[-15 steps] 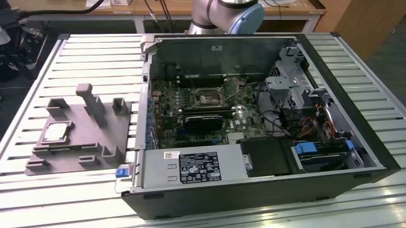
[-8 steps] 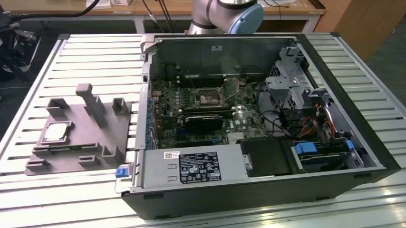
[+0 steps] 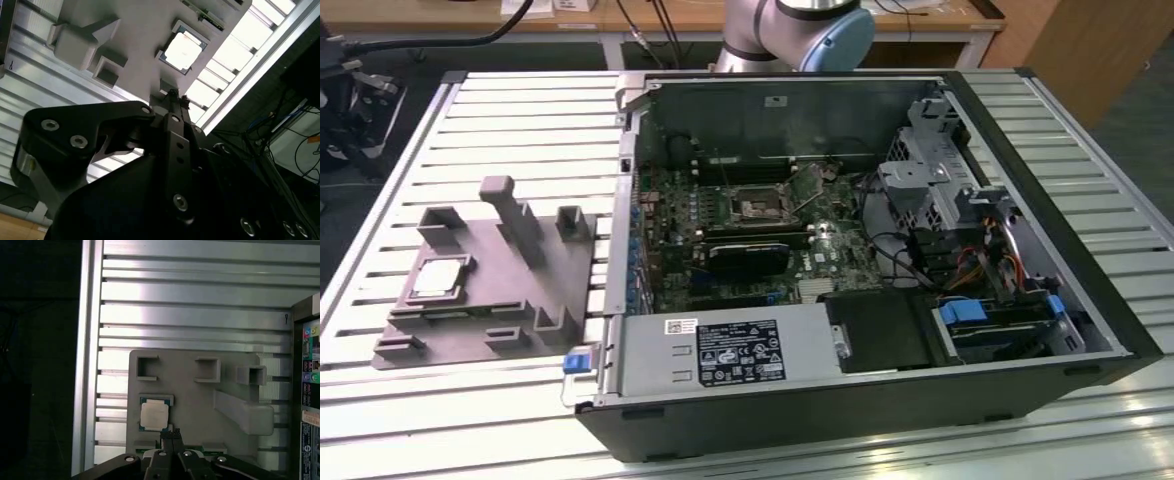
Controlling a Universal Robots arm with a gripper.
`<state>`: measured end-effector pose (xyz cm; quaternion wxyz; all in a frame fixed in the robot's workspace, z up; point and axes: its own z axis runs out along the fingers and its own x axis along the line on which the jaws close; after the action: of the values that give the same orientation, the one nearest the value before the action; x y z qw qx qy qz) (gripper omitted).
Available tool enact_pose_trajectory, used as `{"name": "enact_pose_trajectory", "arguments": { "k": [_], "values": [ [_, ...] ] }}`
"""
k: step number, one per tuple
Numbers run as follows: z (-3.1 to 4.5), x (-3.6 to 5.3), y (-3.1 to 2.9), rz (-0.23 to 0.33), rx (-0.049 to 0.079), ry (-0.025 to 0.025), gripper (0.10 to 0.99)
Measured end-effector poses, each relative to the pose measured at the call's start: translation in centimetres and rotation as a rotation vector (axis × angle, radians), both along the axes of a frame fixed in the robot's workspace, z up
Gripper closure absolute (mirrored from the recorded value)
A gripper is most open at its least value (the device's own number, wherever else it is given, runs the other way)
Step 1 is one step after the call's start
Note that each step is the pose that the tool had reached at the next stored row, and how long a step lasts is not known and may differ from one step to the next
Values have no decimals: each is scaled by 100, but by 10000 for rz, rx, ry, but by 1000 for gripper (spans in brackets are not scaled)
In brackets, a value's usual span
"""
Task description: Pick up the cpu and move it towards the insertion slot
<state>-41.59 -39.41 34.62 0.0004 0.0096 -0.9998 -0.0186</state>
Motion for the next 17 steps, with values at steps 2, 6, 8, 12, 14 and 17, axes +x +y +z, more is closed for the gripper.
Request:
{"name": "enact_pose_trajectory", "arguments": {
  "k": [2, 6, 8, 12, 14, 17],
  "values": [
    [-10, -1, 0, 0, -14, 0, 918],
    [-21, -1, -4, 0, -58, 0, 733],
    [-27, -2, -6, 0, -82, -1, 675],
    [-47, -2, -9, 0, -122, -1, 561],
    [-67, -3, -10, 0, -127, 0, 384],
    [-104, -4, -12, -1, -127, -1, 325]
  ]
}}
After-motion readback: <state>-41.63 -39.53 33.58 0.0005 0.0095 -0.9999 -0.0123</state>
